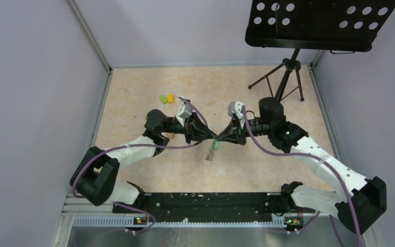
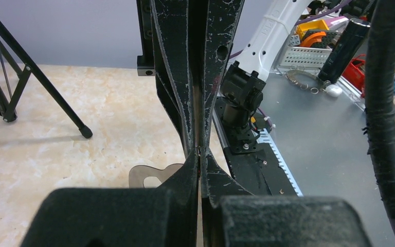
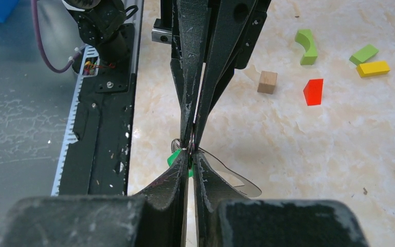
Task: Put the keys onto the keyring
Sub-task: Adjust the key on the keyring.
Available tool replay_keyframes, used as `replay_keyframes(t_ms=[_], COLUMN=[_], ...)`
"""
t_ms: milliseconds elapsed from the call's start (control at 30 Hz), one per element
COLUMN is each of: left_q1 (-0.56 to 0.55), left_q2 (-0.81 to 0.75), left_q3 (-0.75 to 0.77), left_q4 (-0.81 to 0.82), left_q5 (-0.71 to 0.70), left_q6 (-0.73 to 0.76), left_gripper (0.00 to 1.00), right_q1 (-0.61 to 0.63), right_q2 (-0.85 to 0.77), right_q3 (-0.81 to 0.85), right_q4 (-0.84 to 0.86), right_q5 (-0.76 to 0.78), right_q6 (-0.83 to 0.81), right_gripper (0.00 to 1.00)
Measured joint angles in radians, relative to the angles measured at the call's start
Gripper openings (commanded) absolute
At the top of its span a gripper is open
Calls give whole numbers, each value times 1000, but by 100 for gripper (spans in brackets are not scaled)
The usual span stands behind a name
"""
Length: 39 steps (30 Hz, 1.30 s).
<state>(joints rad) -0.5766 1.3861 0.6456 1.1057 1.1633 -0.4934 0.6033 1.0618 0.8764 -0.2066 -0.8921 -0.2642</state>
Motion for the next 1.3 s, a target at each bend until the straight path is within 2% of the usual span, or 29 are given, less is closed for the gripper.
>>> replay_keyframes(t_ms=[333, 633, 967, 1300], left_q1=[1, 1, 1, 1], left_q2=[0, 0, 0, 0], left_q3=[-2, -2, -3, -3], left_q4=[-14, -35, -51, -53], left_q5=[0, 0, 1, 4], left_q6=[33, 79, 96, 95], left_gripper=[0, 0, 0, 0], right_q1=[-4, -4, -12, -13], right_q2=[10, 10, 5, 11], right_q3=[0, 0, 0, 0], right_q4=[0, -14, -24, -20], right_q5=[-7, -8, -11, -14], right_q6=[4, 0, -4, -3], right_gripper=[6, 17, 9, 7])
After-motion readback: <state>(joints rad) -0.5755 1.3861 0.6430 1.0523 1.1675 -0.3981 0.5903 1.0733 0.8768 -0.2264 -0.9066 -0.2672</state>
